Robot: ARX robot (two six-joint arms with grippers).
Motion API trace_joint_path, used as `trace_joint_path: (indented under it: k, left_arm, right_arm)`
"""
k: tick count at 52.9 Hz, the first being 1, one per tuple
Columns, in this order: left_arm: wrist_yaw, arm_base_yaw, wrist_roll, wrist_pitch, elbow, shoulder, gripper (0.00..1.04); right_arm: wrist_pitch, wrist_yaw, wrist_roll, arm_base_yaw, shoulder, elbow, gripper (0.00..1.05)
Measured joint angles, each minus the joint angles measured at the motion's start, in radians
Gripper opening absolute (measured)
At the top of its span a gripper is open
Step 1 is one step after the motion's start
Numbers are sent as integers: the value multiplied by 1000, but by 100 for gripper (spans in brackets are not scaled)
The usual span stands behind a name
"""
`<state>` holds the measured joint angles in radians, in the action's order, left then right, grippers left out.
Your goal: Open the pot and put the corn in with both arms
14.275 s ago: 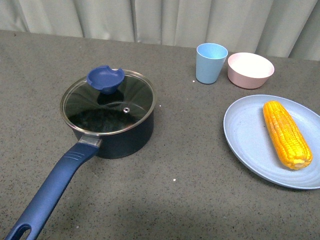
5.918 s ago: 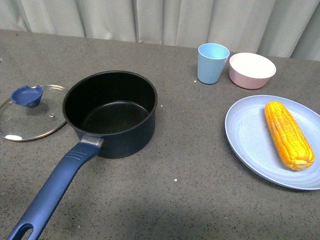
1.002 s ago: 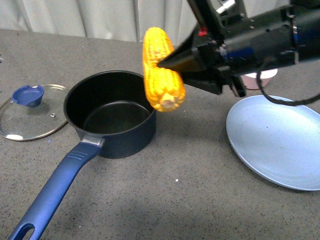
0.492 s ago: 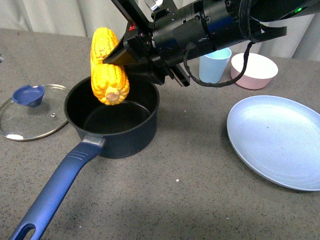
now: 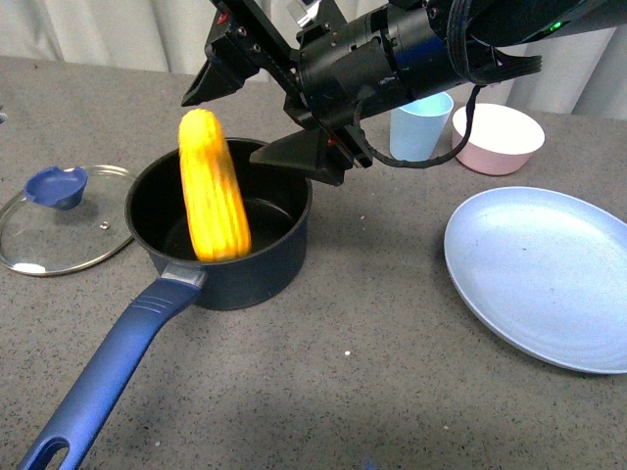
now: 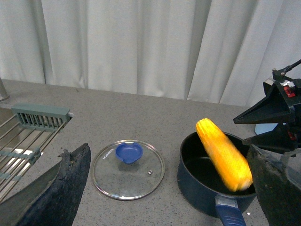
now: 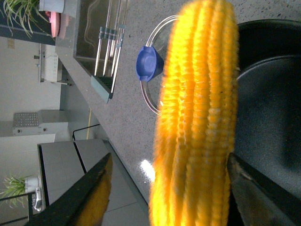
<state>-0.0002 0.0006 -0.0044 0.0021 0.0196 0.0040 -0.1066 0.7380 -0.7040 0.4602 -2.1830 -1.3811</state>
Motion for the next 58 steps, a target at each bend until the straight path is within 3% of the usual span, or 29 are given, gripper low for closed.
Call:
trace_joint_path:
  k: [5,11,31,46,52,58]
  left_arm:
    - [0,0,0,0,0,0,98]
    - [0,0,0,0,0,0,98]
    - [0,0,0,0,0,0,98]
    - [0,0,0,0,0,0,98]
    - [0,0,0,0,0,0,98]
    - [0,0,0,0,0,0,98]
  right_arm:
    - [-6,-16,-1,-8,12,25,97]
    - [-53,-69,3,-21,51,85,95]
    - [-160,-603,299,-86,375,421,96]
    - [-428,-1039,536,-151,606,737,96]
    - [-534,-1205,590,-192,717,865,96]
    - [-543,-1300,570,-248,867,1011,96]
